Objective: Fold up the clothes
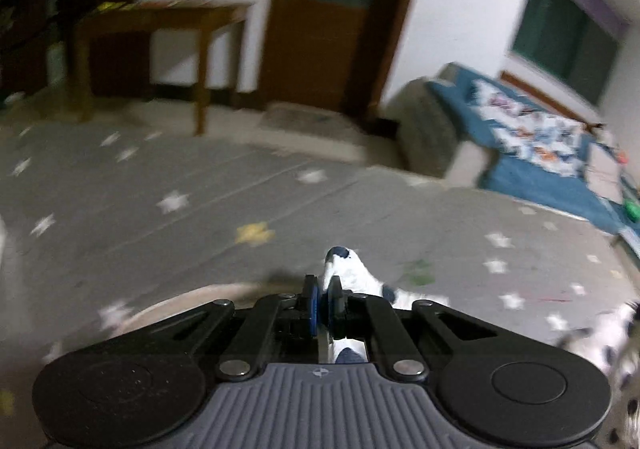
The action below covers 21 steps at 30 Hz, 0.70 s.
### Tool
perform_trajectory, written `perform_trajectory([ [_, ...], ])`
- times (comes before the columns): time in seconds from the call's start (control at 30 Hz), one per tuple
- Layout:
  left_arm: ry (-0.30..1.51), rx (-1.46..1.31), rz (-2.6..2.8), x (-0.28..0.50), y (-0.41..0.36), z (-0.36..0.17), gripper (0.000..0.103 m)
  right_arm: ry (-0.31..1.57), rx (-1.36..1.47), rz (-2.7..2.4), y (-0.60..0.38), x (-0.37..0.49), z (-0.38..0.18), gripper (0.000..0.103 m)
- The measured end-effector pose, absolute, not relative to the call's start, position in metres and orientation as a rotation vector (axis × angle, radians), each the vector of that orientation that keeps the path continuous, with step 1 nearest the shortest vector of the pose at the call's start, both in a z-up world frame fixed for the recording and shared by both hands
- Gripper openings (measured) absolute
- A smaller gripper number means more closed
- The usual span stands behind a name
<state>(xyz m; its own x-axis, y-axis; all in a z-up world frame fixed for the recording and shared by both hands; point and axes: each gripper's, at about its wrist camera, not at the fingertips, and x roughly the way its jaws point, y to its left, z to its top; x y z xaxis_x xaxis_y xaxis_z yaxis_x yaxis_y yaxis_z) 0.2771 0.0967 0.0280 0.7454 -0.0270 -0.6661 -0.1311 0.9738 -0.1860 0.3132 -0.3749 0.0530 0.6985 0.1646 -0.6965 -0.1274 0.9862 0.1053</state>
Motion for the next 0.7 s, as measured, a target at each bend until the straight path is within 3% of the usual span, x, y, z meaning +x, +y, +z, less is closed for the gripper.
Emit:
perform_trajectory([
  [0.27,0.697,-0.084,0.134,0.261,0.103,0.041,0.011,0.771,-0.01,0.059,-0.389,0.297,0.049,0.018],
  [0.43,0.673,-0.086,0.076,0.259,0.084,0.048,0.019,0.769,-0.024,0.101,-0.379,0.301,0.055,0.032],
  [0.6,0.689,-0.082,-0.039,0.254,0.053,0.048,0.026,0.785,0.181,0.075,-0.402,0.317,0.041,0.043],
  [0.7,0.702,-0.066,-0.112,0.248,0.034,0.046,0.026,0.788,0.369,0.086,-0.421,0.327,0.028,0.043],
])
